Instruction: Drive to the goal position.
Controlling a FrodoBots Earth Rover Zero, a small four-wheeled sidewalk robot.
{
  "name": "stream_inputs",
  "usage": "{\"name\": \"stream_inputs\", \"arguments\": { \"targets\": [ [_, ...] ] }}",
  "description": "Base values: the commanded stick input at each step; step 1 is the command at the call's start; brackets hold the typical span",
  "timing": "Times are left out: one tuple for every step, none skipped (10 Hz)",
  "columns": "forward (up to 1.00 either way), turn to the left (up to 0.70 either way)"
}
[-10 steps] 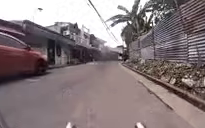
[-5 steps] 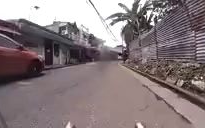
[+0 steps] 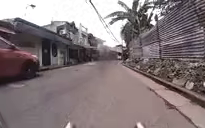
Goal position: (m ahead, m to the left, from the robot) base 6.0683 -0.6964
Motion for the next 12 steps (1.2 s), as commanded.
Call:
{"name": "stream_inputs", "arguments": {
  "targets": [
    [0.70, 0.00],
    [0.70, 0.00],
    [0.70, 0.00],
    [0.70, 0.00],
    [0.70, 0.00],
    [0.70, 0.00],
    [0.70, 0.00],
    [0.70, 0.00],
    [0.70, 0.00],
    [0.70, 0.00],
    [0.70, 0.00],
    [0.70, 0.00]
  ]
}}
